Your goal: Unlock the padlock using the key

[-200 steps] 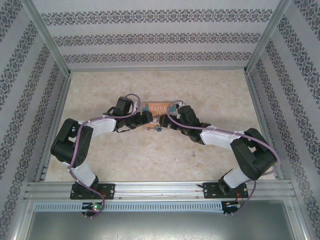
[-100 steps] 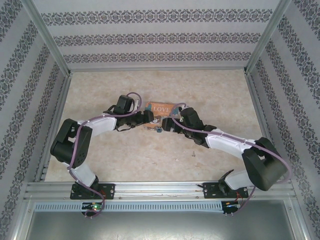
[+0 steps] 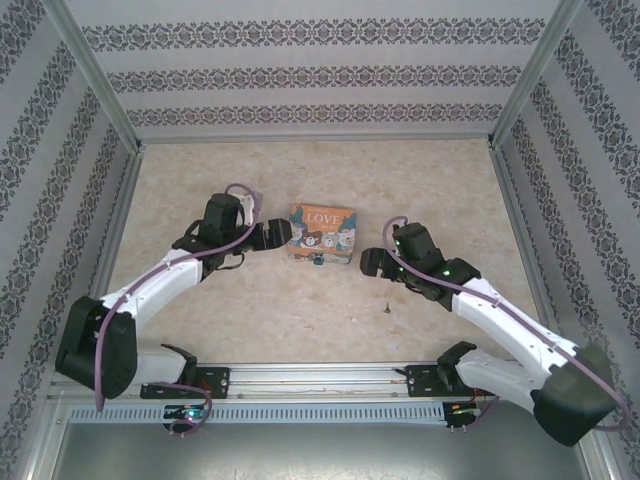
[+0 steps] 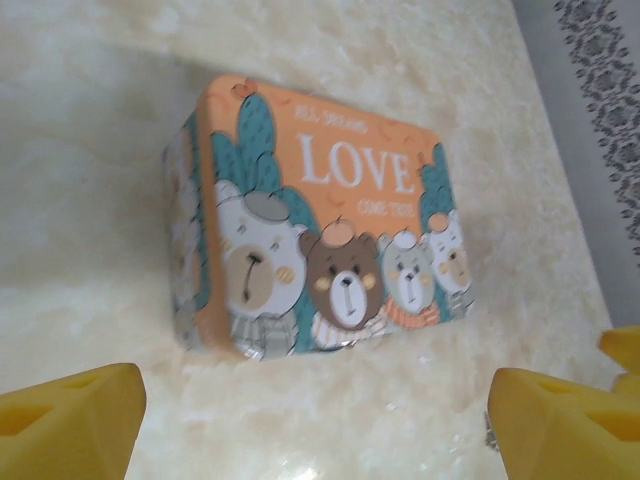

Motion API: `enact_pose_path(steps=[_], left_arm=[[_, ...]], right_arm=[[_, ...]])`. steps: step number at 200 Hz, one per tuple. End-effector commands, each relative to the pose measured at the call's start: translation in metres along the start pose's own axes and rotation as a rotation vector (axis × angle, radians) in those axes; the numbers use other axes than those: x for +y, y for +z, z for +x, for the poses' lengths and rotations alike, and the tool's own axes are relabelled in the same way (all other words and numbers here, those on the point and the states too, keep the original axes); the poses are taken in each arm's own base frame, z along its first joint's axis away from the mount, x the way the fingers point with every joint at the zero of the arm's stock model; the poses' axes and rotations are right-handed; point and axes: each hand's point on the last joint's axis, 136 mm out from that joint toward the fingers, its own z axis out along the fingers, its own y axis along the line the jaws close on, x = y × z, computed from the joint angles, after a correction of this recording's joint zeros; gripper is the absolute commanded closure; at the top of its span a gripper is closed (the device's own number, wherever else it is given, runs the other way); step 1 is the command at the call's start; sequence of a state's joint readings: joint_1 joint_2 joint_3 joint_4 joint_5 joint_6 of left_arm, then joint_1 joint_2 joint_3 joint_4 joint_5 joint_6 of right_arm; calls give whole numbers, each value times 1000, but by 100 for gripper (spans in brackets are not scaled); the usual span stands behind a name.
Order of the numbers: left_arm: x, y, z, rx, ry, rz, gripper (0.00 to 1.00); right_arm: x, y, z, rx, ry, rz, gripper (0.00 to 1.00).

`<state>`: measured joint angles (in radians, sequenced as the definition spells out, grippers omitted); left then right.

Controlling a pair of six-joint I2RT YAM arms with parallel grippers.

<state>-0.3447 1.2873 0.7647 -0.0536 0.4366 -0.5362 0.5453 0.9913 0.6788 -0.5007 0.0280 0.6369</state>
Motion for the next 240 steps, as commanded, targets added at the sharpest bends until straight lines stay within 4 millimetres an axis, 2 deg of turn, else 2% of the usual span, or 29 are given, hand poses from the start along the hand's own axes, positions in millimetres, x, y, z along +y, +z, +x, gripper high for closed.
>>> enact_pose_path(steps=[1, 44, 77, 118, 173, 240], left_arm=[[14, -11, -2, -69, 39, -62, 10], [19, -20, -10, -149, 54, -92, 9], [20, -19, -13, -153, 58, -96, 8], [21, -17, -11, -145, 52, -94, 8], [21, -16, -11, -142, 61, -101, 8], [22, -13, -11, -134, 59, -101, 8]], right_arm=[[-38, -5, 51, 156, 63, 120, 16], [-52, 8, 100, 298, 200, 133, 34], [-61, 18, 119, 381, 294, 198, 43], [-54, 30, 113, 384, 336, 192, 47], [-47, 35, 97, 337, 345, 171, 49], [-50, 40, 84, 313, 328, 195, 55]])
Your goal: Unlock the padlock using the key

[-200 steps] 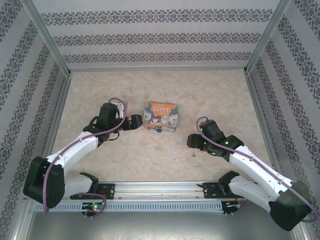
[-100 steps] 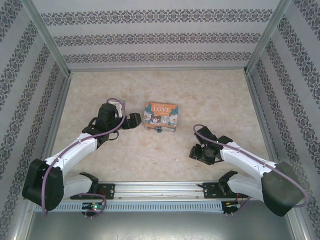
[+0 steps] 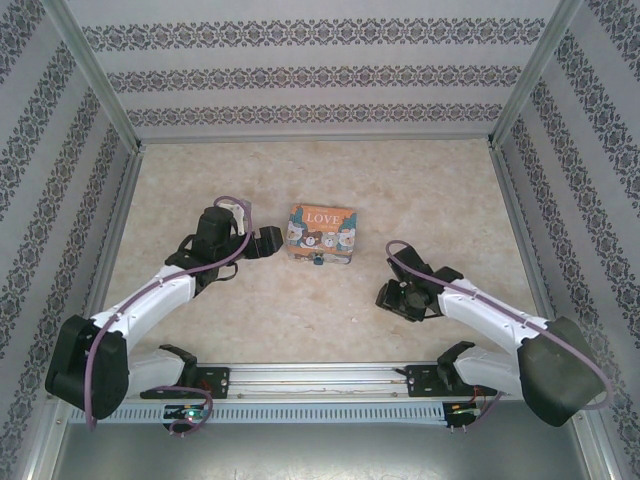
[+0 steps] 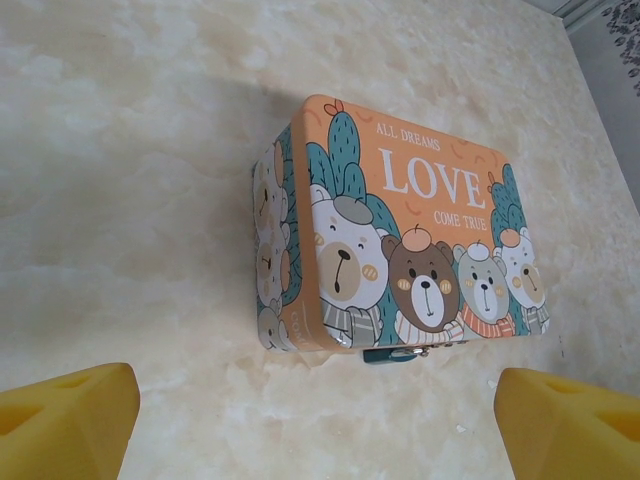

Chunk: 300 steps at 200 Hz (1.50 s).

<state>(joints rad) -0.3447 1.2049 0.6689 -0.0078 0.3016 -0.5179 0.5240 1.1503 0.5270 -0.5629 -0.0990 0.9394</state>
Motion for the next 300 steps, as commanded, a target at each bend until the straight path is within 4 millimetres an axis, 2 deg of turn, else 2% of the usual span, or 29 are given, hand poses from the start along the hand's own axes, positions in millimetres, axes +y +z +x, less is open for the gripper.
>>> enact_pose_path(steps=[1, 44, 117, 146, 174, 190, 212, 242, 274, 300], left_arm=[[-1, 0, -13, -41, 30, 1, 8], [0, -2, -14, -43, 38, -5, 8], [1, -1, -12, -37, 44, -10, 8], [1, -1, -13, -38, 46, -10, 8], [1, -1, -12, -37, 45, -11, 7], [-2, -3, -14, -43, 43, -1, 7], [-6, -5, -19, -56, 36, 12, 7], [-20, -9, -28, -64, 29, 62, 8], [-43, -10, -37, -43, 8, 157, 12], [-64, -10, -44, -29, -9, 231, 17]], right_arm=[[5, -3, -14, -35, 2, 7, 55], [1, 5, -16, -16, 6, 35, 63], [-10, 22, -5, 48, 9, 70, 81], [-11, 25, -4, 55, 7, 72, 88], [-10, 25, -5, 55, -4, 67, 100], [-6, 23, -9, 36, -16, 48, 100], [7, 15, -18, -14, -52, -14, 100], [35, -7, -33, -120, -127, -152, 100], [71, -39, -47, -245, -195, -348, 100], [103, -69, -52, -349, -272, -537, 100]])
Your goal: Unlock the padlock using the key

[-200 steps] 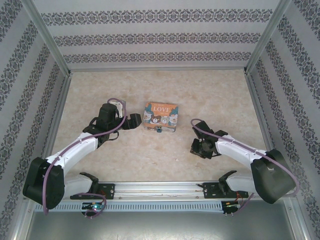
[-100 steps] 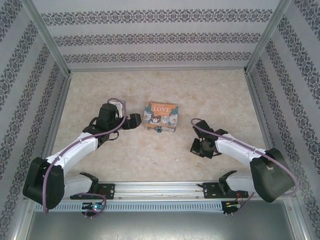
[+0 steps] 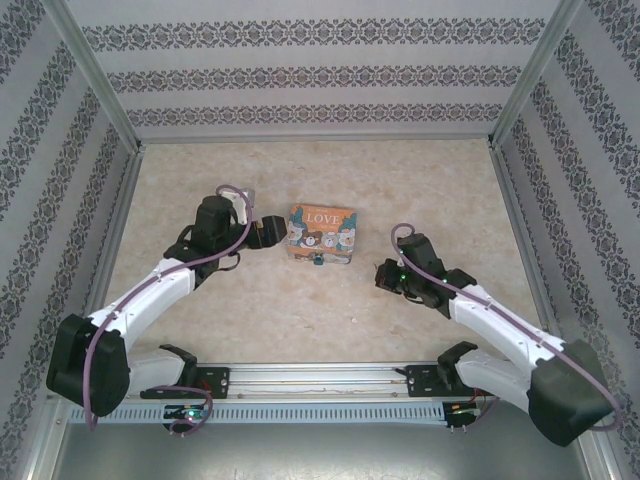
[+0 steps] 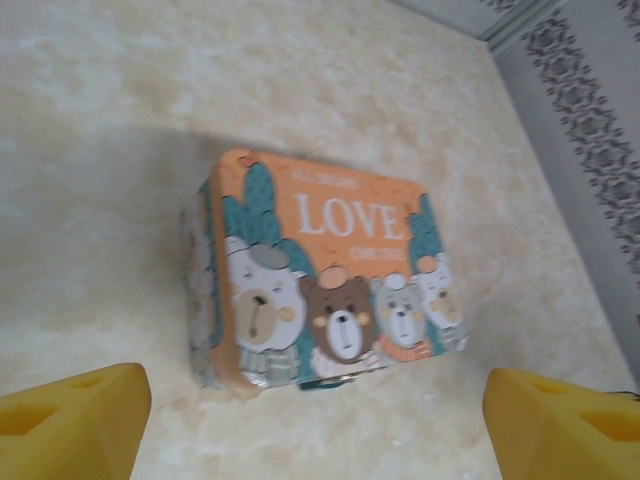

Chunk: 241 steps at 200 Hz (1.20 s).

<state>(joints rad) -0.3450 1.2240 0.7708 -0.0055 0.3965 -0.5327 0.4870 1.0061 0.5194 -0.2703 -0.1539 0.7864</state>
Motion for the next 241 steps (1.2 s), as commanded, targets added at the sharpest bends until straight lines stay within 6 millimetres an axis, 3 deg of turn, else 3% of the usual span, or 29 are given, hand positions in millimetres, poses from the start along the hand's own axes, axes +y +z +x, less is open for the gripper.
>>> enact_pose_path(steps=[1, 42, 119, 241], left_arm=[[-27, 1, -15, -7, -19, 109, 17], [-69, 7, -24, 6, -48, 250, 23], [-139, 24, -10, 76, 33, 382, 34], [-188, 55, 23, 181, 22, 498, 44]], right_arm=[[39, -10, -15, -100, -97, -197, 100], [81, -36, -24, -222, -236, -379, 100], [103, -48, -25, -278, -238, -487, 100], [126, -53, -31, -302, -218, -576, 100]])
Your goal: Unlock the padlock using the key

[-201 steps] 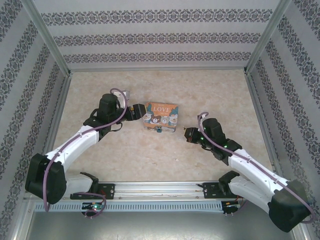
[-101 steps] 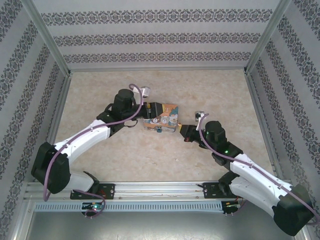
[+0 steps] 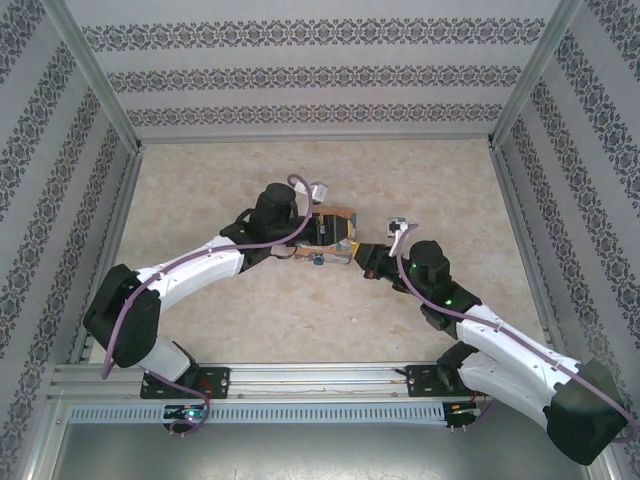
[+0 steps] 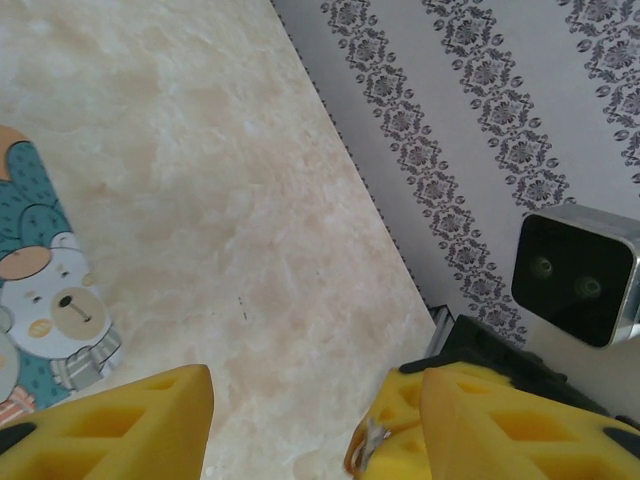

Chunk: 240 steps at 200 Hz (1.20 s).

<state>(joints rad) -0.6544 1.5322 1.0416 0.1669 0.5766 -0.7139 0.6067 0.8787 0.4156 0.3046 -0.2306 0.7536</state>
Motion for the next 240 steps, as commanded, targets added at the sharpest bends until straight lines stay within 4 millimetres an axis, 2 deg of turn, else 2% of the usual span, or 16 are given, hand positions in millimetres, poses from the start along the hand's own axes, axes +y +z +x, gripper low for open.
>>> enact_pose_path(steps=[1, 100, 164, 210, 240], left_arm=[[-29, 5, -11, -24, 29, 88, 45], [-31, 13, -3, -7, 14, 94, 71], [-32, 10, -5, -14, 23, 89, 99], [-32, -3, -10, -31, 75, 58, 100], [-32, -17, -15, -27, 122, 41, 100]], right_arm=[[12, 1, -4, -16, -7, -46, 100], [8, 1, -10, -53, 1, -20, 100], [6, -1, -11, -66, 10, -11, 100], [9, -11, -16, -77, -23, -23, 75], [12, -21, -22, -91, -11, -58, 64]])
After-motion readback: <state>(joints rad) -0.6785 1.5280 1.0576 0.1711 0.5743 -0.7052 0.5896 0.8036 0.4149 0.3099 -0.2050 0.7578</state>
